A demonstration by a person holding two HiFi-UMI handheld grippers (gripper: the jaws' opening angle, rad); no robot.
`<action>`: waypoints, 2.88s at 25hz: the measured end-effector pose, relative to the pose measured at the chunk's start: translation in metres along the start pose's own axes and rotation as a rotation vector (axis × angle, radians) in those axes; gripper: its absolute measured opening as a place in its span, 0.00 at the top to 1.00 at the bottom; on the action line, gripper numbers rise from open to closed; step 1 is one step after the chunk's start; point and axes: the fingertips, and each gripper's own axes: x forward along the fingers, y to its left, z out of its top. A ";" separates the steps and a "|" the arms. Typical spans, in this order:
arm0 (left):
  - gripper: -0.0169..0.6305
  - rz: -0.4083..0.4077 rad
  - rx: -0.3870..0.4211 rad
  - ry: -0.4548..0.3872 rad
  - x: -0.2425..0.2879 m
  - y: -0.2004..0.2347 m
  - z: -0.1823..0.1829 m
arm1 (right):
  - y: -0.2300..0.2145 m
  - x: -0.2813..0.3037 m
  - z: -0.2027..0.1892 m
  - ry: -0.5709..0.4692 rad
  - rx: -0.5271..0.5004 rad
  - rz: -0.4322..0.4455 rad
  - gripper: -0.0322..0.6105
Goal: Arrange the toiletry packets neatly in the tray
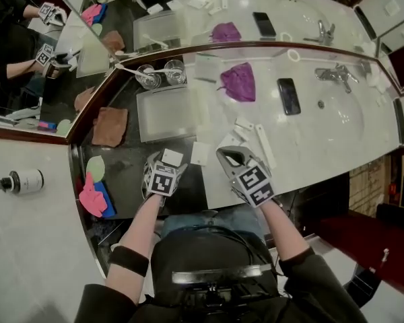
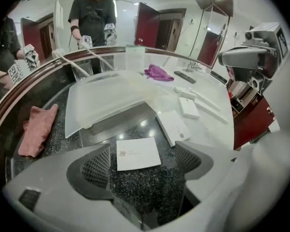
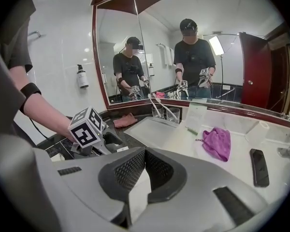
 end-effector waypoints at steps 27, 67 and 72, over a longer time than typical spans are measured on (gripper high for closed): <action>0.48 0.023 0.096 -0.008 0.000 0.011 0.011 | -0.017 0.018 -0.028 0.042 0.089 0.031 0.93; 0.48 -0.362 0.952 0.116 0.053 0.007 0.136 | -0.049 0.020 -0.035 0.044 0.162 -0.008 0.93; 0.48 -0.389 0.960 0.139 0.057 0.007 0.137 | -0.052 0.019 -0.034 0.043 0.171 -0.019 0.93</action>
